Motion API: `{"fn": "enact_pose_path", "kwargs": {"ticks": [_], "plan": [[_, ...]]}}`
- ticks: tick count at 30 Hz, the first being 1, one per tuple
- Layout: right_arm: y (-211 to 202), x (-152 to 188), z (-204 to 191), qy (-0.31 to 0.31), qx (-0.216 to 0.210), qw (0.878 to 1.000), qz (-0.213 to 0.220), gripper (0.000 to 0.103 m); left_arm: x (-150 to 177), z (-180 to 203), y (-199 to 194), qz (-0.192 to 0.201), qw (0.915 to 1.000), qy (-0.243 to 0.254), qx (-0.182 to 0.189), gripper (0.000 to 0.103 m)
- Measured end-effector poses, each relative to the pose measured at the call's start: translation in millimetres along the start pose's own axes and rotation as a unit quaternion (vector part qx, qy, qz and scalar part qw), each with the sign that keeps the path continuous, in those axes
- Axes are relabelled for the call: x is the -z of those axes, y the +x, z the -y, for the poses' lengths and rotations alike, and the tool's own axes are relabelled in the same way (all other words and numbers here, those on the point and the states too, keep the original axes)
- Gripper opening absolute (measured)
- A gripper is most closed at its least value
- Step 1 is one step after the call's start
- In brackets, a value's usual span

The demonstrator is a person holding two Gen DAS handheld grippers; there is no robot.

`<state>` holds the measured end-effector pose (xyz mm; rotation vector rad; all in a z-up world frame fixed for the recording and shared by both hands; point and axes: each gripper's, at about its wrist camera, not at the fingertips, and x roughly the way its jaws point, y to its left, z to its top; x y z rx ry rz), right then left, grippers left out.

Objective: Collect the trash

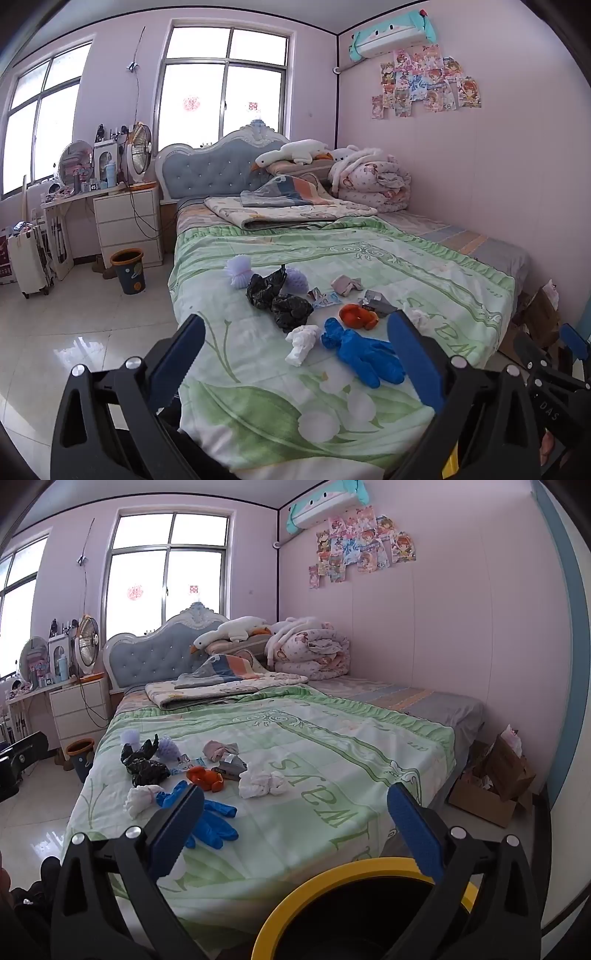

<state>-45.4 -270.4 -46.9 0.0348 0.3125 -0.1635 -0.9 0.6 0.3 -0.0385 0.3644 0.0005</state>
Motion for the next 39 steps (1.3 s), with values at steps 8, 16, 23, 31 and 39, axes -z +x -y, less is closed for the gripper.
{"fn": "enact_pose_path", "kwargs": {"ticks": [8,16,23,31,39], "plan": [[-0.1,-0.3,-0.1,-0.004,-0.003,1.000,0.002,0.095,1.0,-0.1,2.2,-0.008,1.0000,0.002,0.005,0.095],[-0.4,-0.8,0.4,0.003,-0.001,1.000,0.002,0.095,-6.2,-2.9,-4.7,-0.006,1.0000,0.001,0.005,0.095],[0.6,-1.9,1.0,0.003,-0.001,1.000,0.002,0.095,-3.3,2.5,-3.3,-0.006,0.9999,0.008,0.010,0.095],[1.0,-2.3,1.9,0.005,-0.001,1.000,0.001,0.095,-1.8,2.6,-2.6,-0.009,0.9999,0.009,0.011,0.095],[3.8,0.8,4.4,0.008,0.003,1.000,-0.001,0.095,-1.3,3.7,-2.0,-0.010,0.9998,0.010,0.010,0.095]]}}
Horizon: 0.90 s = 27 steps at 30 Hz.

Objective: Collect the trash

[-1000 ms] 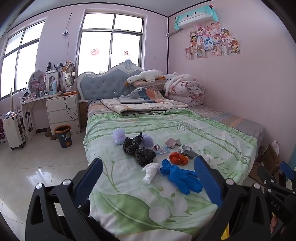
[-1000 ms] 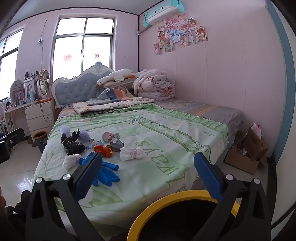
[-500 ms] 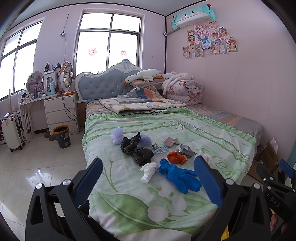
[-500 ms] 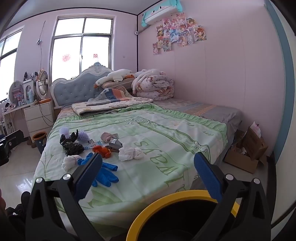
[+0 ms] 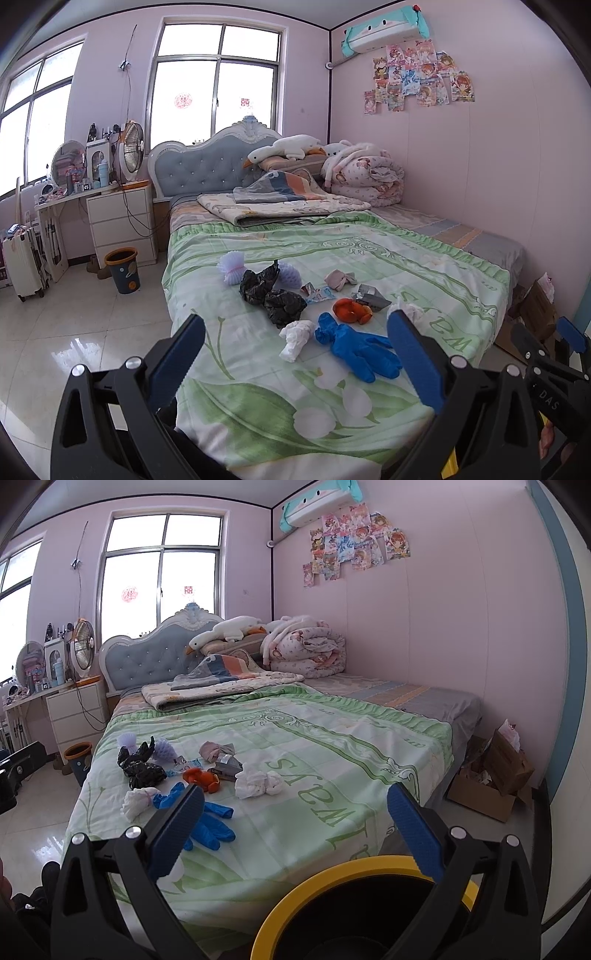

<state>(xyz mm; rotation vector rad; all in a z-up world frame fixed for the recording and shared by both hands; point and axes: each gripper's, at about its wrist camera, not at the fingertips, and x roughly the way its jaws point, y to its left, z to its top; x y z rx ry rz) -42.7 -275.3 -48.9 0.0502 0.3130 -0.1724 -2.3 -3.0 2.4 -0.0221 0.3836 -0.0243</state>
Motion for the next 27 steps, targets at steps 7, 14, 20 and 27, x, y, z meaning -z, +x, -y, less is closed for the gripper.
{"fn": "enact_pose_path", "kwargs": {"ticks": [7,14,20,27], "plan": [[0.1,0.0,0.4,0.001,0.000,1.000,0.000,0.095,0.2,0.2,0.9,-0.002,1.0000,0.001,0.001,0.095],[-1.7,1.0,2.0,0.006,0.003,1.000,-0.002,0.095,3.3,2.1,1.8,-0.005,1.0000,0.002,0.003,0.095],[-0.4,0.8,2.7,0.008,0.005,1.000,-0.005,0.095,6.4,1.7,1.9,-0.007,1.0000,0.000,0.003,0.095],[-0.1,1.3,2.6,0.008,0.005,1.000,-0.005,0.095,7.3,1.3,0.9,-0.007,1.0000,0.000,0.002,0.095]]}}
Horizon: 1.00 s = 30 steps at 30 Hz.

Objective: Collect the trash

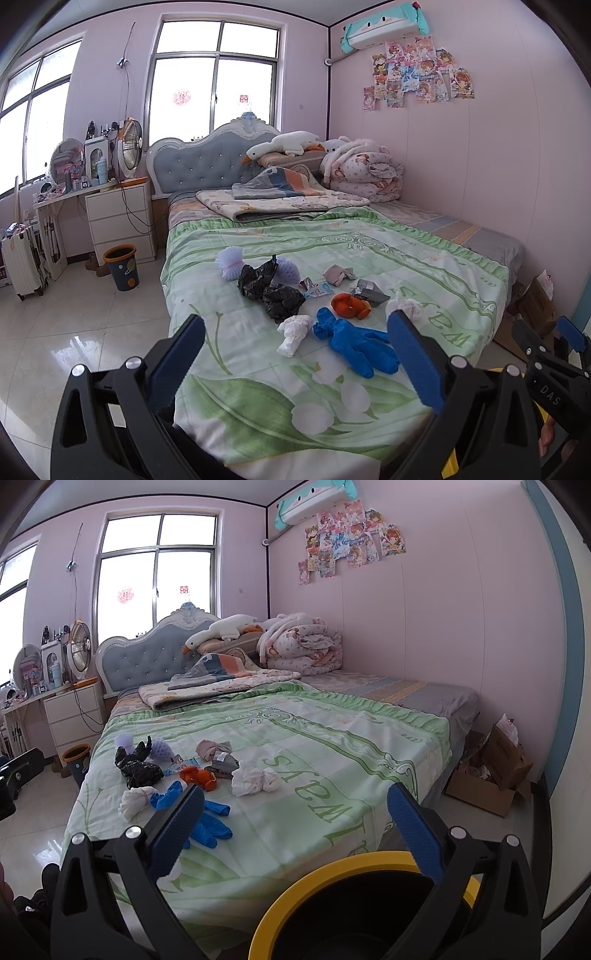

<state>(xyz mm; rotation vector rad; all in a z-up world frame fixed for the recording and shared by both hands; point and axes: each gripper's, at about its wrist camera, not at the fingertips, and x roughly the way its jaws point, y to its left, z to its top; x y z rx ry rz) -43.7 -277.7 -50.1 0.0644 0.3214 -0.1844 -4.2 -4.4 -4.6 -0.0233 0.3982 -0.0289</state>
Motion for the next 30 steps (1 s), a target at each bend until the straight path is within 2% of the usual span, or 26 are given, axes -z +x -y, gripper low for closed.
{"fn": "enact_pose_path", "kwargs": {"ticks": [30], "plan": [[1.6,2.9,4.5,0.006,0.001,1.000,-0.002,0.095,-0.4,-0.2,0.6,-0.002,1.0000,0.001,0.000,0.095]]}}
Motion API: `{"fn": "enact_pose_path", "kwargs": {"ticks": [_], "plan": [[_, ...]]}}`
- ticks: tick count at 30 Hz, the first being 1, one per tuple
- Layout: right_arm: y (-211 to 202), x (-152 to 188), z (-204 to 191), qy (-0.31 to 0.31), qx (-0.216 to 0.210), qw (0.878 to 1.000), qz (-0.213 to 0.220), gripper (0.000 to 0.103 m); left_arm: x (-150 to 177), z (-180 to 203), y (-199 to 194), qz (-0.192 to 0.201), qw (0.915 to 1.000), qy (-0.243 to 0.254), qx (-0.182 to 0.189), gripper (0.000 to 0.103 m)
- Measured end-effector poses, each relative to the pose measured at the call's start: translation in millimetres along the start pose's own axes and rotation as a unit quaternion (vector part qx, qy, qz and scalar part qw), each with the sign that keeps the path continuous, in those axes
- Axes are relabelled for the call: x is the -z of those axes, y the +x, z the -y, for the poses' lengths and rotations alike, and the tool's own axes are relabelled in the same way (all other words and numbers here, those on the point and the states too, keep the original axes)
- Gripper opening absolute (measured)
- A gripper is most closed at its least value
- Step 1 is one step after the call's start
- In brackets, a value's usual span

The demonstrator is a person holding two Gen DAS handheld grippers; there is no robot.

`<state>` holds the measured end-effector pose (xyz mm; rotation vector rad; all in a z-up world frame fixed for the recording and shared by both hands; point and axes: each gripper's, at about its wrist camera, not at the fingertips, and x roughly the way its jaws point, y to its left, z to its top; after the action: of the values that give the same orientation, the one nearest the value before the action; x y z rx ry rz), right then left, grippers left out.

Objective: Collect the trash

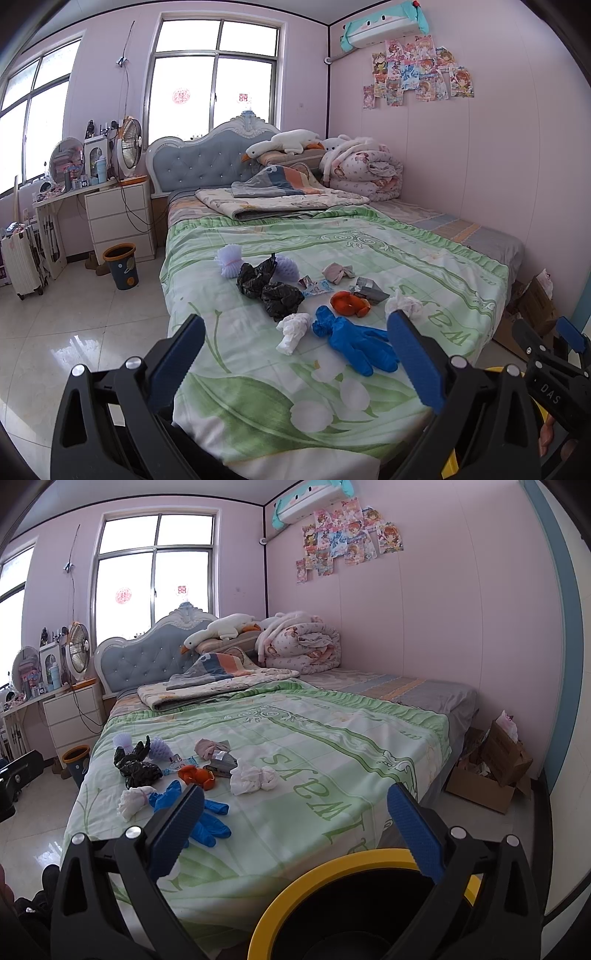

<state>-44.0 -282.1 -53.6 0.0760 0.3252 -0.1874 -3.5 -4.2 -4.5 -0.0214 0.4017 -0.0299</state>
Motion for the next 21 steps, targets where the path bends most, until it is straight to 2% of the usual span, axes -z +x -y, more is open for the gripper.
{"fn": "enact_pose_path", "kwargs": {"ticks": [14,21], "plan": [[13,-1,-1,0.009,0.005,1.000,-0.019,0.095,-2,-12,16,-0.014,0.9997,-0.020,-0.010,0.095],[38,-2,-12,-0.017,-0.063,0.997,-0.048,0.095,-2,-29,35,-0.022,0.9995,-0.018,-0.012,0.095]]}}
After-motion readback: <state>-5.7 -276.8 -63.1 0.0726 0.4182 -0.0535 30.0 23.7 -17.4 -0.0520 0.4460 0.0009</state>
